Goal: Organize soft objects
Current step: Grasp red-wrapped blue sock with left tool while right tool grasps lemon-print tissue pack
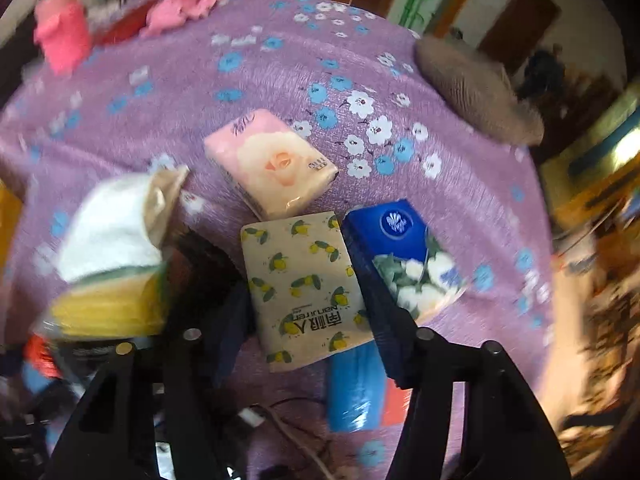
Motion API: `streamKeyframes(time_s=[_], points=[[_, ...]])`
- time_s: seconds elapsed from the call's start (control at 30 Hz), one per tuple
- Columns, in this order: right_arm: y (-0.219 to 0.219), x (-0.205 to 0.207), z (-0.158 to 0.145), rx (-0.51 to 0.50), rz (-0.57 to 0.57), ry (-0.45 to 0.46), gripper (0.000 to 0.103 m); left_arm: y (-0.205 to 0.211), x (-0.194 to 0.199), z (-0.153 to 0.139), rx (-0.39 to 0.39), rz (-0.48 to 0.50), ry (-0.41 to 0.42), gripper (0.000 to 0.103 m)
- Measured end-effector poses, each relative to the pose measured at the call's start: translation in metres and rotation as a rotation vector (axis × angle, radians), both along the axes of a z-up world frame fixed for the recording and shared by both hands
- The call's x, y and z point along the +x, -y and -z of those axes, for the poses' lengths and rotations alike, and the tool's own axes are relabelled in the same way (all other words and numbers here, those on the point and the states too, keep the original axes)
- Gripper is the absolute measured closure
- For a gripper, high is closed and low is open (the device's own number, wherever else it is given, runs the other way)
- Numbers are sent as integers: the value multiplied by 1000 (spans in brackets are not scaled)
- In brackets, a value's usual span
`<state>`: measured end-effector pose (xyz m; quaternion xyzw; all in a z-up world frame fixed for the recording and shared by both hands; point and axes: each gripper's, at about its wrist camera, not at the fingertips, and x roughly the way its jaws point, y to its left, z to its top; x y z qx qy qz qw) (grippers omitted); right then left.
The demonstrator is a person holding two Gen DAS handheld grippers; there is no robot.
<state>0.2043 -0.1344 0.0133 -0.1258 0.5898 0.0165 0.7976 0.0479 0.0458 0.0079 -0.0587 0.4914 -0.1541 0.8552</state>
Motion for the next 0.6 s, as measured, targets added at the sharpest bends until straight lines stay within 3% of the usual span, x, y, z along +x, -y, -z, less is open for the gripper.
streamKeyframes(time_s=[0.37, 0.6], points=[[20, -38, -71, 147, 92, 151, 49, -22, -27, -26, -102, -24, 39, 71], [-20, -84, -101, 284, 30, 170, 49, -77, -75, -62, -192, -77, 102, 71]])
